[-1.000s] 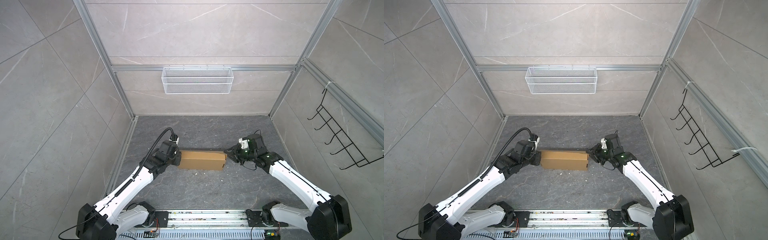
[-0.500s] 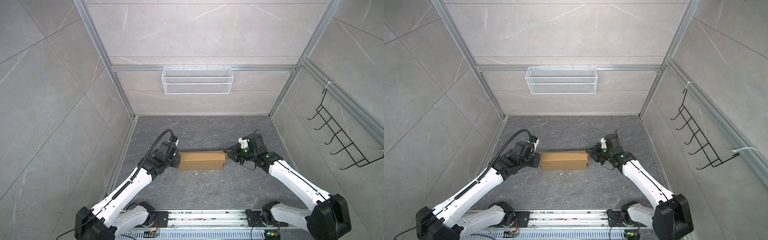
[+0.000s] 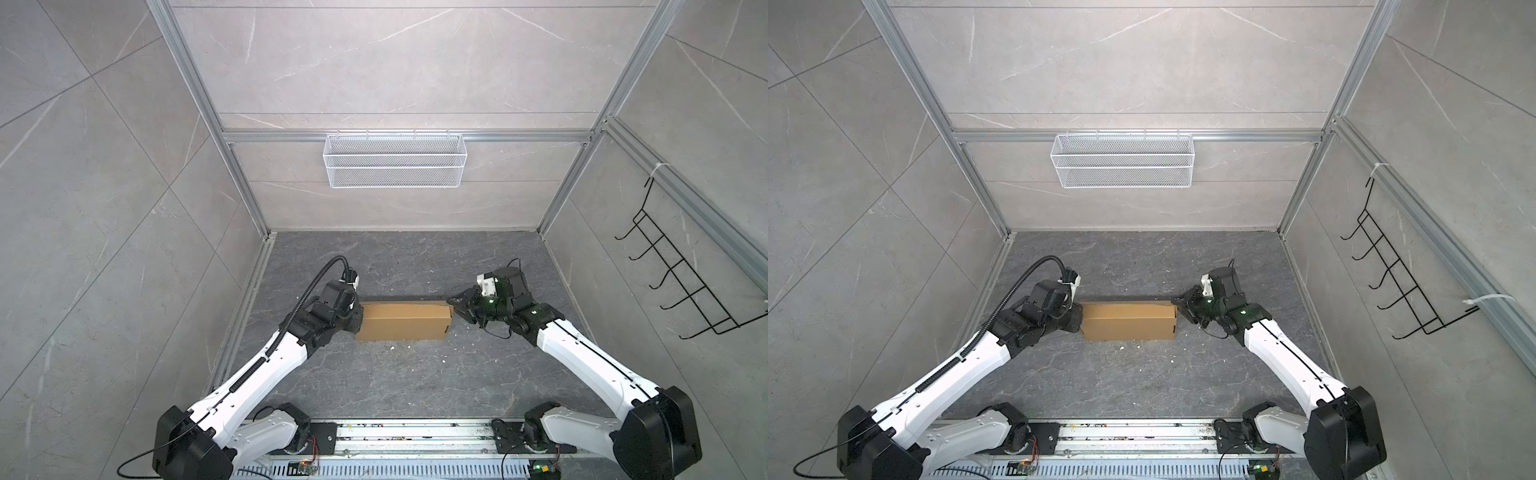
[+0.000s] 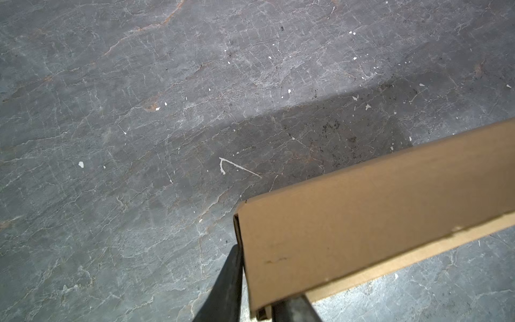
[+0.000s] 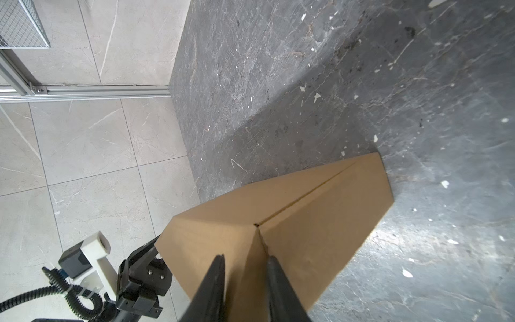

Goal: Fold the paper box

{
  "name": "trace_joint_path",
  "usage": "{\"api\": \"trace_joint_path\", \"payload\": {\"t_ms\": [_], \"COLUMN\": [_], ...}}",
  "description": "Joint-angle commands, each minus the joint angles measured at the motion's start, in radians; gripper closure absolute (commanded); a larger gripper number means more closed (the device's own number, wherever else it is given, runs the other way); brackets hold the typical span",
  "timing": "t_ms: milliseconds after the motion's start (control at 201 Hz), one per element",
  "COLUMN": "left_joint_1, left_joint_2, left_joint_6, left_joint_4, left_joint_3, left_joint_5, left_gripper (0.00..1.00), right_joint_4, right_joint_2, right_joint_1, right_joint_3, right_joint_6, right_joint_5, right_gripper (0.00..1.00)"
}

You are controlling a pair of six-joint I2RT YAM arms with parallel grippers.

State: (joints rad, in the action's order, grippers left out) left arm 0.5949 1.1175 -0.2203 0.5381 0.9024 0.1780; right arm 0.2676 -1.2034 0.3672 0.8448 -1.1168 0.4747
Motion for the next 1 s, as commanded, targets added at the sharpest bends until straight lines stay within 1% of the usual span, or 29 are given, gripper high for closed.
{"api": "trace_joint_path", "payload": {"t_ms": [0,209,438,567,652,826,990], "left_joint_1": [0.02,0.02,0.021,0.02,0.02,0.021,0.023], "left_joint_2": [0.07,0.119,0.069,0.058,0.064,0.066,0.065], "left_joint_6": [0.029,0.047,0.041,0.039,0.037,0.038,0.035], "left_joint_4": [0.049,0.022,0.035,0.036,0.031,0.028,0.019], "left_joint_3": [-0.014,0.026,-0.021,-0.039,-0.04,-0.042,-0.049], "left_joint_5": [-0.119,-0.14,-0.146,-0.144,-0.148,-0.149,-0.155], "left_gripper": [0.79,0.79,0.8,0.82,0.84,0.85,0.85], "right_joint_4": [0.09,0.133,0.154,0.167,0.191,0.214,0.167], "right_joint_2": [-0.02,0.002,0.015,0.037,0.043,0.07,0.06], "right_joint_1": [0.013,-0.027,-0.031,-0.03,-0.031,-0.031,-0.03], "right_joint_3": [-0.046,-0.042,-0.046,-0.025,-0.005,-0.007,-0.057], "right_joint_6": [0.042,0.088,0.084,0.075,0.077,0.067,0.042], "right_joint_5": [0.036,0.052,0.06,0.066,0.084,0.097,0.099], "right_gripper": [0.71,0.71,0.69,0.64,0.63,0.63,0.68]}}
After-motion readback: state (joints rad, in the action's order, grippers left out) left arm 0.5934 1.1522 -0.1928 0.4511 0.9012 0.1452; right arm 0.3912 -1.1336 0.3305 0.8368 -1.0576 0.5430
